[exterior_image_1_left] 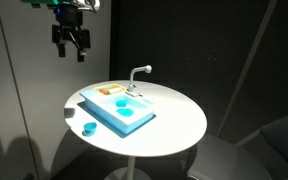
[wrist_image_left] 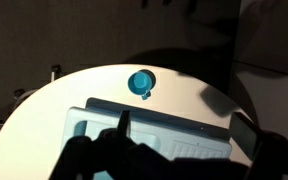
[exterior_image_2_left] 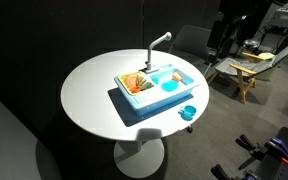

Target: Remove the bottle from the sink and put it on the dish rack

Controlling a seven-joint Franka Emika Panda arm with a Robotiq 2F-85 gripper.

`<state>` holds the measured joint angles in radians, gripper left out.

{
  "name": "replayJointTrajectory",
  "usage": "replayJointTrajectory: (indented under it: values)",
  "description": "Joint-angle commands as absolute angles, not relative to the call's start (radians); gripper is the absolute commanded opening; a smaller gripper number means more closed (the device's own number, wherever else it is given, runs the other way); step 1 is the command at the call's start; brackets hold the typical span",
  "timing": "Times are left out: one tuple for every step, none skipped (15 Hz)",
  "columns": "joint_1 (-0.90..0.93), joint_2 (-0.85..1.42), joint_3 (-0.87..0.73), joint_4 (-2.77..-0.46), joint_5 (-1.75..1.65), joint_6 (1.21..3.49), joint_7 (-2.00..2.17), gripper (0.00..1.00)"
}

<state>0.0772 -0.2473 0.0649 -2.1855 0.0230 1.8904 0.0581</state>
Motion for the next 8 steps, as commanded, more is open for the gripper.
replayJointTrajectory:
  values:
    - [0.062, -0.343, 0.049, -2.257, 0.047, 1.885, 0.062, 1.00]
    - [0.060, -0.359, 0.044, -2.271, 0.048, 1.886, 0.061, 1.00]
    - [0.057, -0.376, 0.038, -2.286, 0.051, 1.886, 0.060, 1.00]
    - [0.055, -0.391, 0.033, -2.299, 0.054, 1.885, 0.060, 1.00]
    - [0.051, -0.404, 0.029, -2.311, 0.057, 1.887, 0.059, 1.00]
    - [0.048, -0.416, 0.025, -2.322, 0.059, 1.887, 0.060, 1.00]
    - [0.045, -0.428, 0.021, -2.332, 0.062, 1.888, 0.060, 1.00]
    - [0.041, -0.438, 0.019, -2.341, 0.065, 1.888, 0.061, 1.00]
